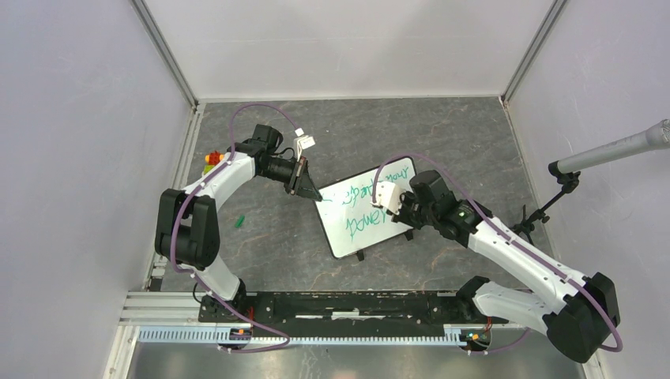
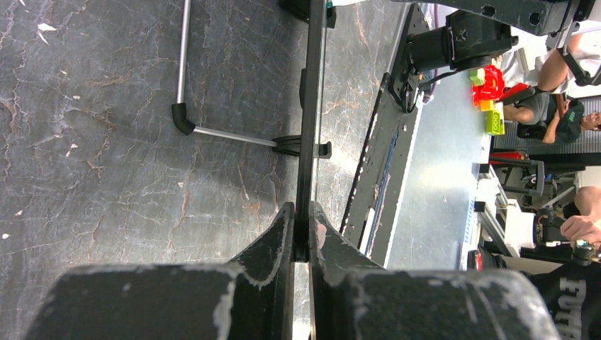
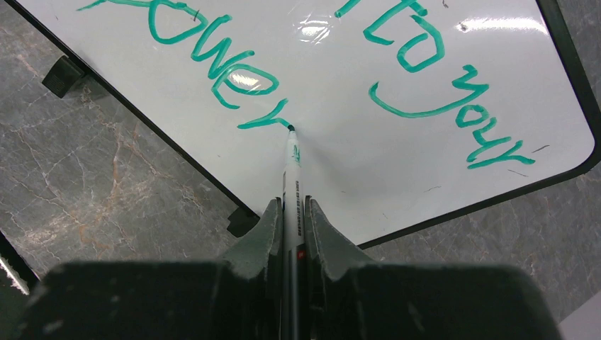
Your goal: Write a sentence on the whiteboard
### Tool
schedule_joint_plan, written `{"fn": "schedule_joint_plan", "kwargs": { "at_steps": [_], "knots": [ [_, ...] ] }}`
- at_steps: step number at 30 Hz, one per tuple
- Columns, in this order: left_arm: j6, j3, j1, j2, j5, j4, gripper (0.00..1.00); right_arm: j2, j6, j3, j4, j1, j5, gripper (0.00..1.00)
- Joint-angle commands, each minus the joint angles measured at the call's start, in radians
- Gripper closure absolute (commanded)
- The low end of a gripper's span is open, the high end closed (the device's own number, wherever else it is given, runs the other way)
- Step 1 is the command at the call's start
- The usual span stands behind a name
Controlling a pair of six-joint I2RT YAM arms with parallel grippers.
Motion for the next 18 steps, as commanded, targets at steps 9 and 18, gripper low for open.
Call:
{"fn": "schedule_joint_plan", "kwargs": {
  "at_steps": [9, 18],
  "knots": [
    [0.044, -0.003, -0.005, 0.010, -0.032, 0.020, 0.98, -0.064, -0.045, 0.032, -0.052, -0.013, -0.104, 1.00],
    [0.026, -0.015, -0.005, 0.003, -0.032, 0.049, 0.98, -0.030, -0.047, -0.006, -0.015, -0.013, -0.032, 1.00]
  ]
}}
